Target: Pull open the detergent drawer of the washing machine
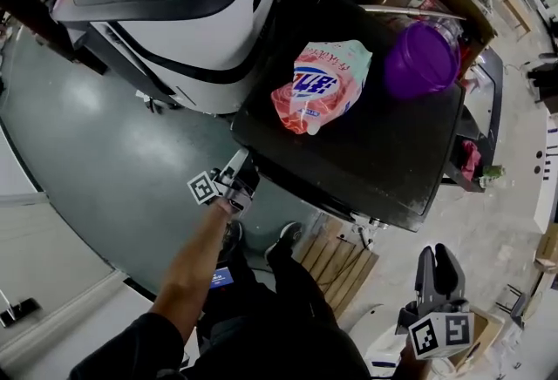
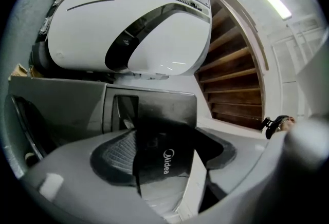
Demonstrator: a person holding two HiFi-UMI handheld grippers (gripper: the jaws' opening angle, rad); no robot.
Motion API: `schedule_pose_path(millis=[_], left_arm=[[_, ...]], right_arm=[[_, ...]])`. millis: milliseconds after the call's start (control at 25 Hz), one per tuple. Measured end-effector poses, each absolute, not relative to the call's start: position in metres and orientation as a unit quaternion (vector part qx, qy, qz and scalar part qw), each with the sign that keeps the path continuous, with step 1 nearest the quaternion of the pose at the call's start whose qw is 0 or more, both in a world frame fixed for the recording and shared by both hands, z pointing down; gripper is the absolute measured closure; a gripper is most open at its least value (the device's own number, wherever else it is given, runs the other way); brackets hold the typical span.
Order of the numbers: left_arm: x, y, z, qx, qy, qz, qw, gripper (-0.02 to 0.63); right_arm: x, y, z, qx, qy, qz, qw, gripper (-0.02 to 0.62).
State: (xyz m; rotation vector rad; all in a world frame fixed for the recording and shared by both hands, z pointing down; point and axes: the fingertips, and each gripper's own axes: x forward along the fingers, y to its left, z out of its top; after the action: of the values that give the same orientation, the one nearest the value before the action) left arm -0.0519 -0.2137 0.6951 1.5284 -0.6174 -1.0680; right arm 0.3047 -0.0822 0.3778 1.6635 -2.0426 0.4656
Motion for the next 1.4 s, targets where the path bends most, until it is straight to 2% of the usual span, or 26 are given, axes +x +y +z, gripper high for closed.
schedule_pose_path(millis=[1400], left_arm=[[-0.055, -0.213, 0.692, 0.651, -0.243, -0.441, 0.568, 0.225]], right_arm=[[0.257, -0.072, 0.368, 0.612, -0.738, 0.156, 0.239, 0.500]])
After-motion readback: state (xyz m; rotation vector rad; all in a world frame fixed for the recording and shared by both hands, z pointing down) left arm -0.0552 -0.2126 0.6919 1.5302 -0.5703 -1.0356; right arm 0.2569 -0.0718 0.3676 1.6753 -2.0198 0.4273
